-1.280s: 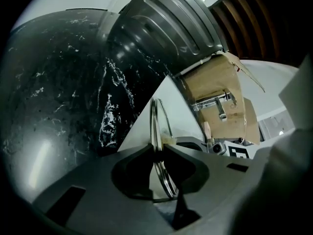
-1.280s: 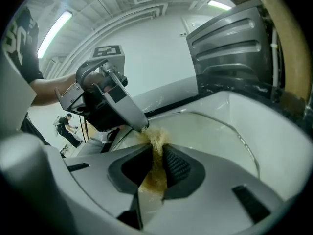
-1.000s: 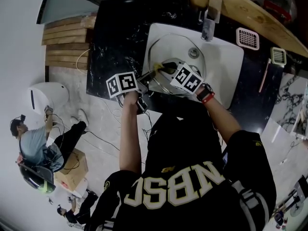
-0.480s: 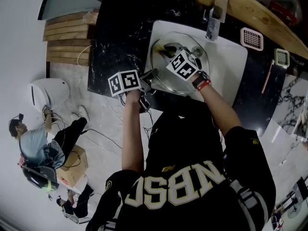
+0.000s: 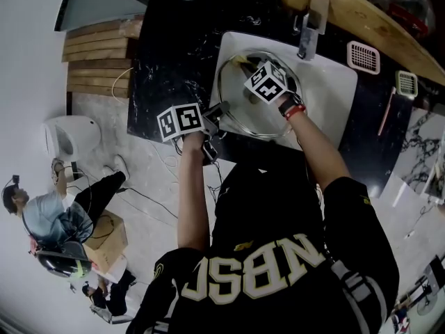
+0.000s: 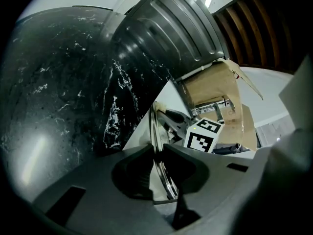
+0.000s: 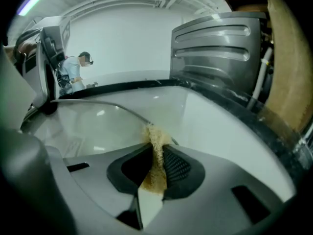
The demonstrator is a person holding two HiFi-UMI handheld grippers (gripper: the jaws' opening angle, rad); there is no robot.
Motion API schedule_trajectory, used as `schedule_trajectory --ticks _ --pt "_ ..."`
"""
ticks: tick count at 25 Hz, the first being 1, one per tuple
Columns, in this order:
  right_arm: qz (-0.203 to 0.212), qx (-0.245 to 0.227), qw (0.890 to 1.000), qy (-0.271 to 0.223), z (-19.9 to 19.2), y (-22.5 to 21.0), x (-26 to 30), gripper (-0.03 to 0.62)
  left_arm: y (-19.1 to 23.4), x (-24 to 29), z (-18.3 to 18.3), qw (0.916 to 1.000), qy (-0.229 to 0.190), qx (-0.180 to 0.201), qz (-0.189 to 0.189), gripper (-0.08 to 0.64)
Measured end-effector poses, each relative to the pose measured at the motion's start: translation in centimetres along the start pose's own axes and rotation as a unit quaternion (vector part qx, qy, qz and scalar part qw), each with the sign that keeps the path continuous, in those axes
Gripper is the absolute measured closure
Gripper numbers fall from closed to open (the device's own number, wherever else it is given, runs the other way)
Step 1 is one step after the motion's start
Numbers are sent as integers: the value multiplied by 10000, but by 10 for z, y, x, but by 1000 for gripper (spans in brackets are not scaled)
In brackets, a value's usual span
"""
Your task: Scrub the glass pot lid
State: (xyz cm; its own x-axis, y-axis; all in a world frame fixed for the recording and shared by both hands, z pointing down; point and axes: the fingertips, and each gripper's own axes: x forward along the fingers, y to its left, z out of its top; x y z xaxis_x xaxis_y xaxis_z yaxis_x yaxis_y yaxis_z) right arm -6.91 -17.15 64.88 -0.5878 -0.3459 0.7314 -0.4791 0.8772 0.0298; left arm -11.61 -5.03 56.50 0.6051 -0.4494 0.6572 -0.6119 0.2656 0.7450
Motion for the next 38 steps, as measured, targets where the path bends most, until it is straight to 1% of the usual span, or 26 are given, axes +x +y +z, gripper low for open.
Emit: schedule_trajectory --ticks 3,6,13,17,20,26,32,35,38 --pt "-215 92 9996 177 -16 -17 4 526 0 0 0 10000 10 -9 -12 486" --pt "-371 60 9988 301 -27 -30 4 526 0 1 0 10000 -5 -6 -3 486" --pt "-537 89 9966 612 -61 -47 -3 526 -1 1 0 10000 -18 78 43 483" --pt "-638 94 9935 934 -86 -57 -12 528 -1 1 0 9999 -25 98 35 483" --pt "-726 -26 9903 1181 -103 -63 -19 528 -1 0 0 9999 -42 117 45 483" --pt "-702 -181 9850 1568 -123 -61 -36 528 -1 0 1 9999 -60 108 41 483" --pt "-490 -208 9786 1989 -143 -49 -54 528 -1 -1 1 9999 -68 109 -6 482" --pt "-345 -134 9750 2189 -156 -42 -65 528 -1 -1 1 9999 -75 123 1 482" --pt "-139 45 9729 2307 -164 -32 -78 528 -1 -1 1 9999 -83 135 -3 482"
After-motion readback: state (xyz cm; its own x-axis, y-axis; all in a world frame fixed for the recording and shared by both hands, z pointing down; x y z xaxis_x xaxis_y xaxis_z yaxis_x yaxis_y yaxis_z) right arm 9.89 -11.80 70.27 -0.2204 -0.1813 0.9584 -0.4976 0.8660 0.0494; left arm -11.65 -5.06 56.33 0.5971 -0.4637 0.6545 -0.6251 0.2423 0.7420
